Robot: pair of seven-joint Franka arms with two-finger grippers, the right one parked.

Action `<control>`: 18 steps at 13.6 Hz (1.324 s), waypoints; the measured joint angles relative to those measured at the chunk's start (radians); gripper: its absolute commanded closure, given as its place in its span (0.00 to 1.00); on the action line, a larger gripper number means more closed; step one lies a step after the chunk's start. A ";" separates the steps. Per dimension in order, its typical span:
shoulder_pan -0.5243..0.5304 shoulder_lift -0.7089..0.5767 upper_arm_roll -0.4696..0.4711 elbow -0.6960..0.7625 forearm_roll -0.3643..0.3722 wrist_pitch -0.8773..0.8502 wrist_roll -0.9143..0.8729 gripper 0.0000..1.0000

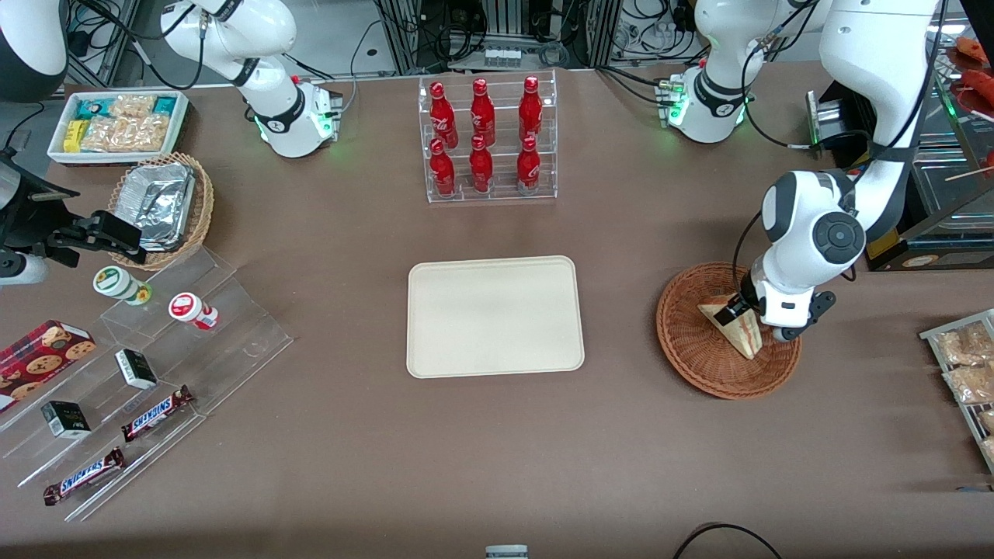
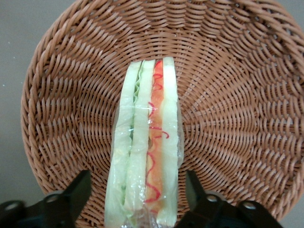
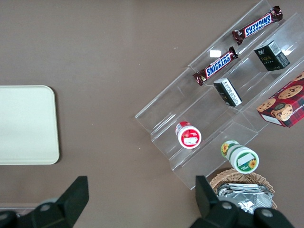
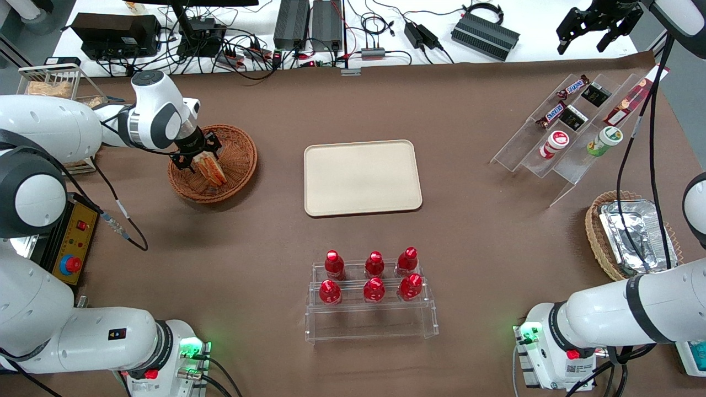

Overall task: Place sandwich from basket to tray
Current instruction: 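Lower the open left gripper over the wrapped sandwich and close it, then lift the sandwich out of the basket with the left gripper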

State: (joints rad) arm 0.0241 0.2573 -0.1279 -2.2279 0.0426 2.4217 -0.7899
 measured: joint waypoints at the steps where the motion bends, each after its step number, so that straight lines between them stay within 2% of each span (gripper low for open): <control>1: 0.000 0.001 0.000 0.000 0.000 0.000 0.000 1.00; 6: 0.000 -0.009 -0.001 0.018 0.001 -0.032 0.002 1.00; 11: -0.020 -0.023 -0.025 0.188 0.002 -0.278 0.069 1.00; 18: -0.230 0.028 -0.039 0.296 0.002 -0.339 0.143 1.00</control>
State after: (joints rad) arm -0.2060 0.2854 -0.1668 -1.9324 0.0450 2.0828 -0.6472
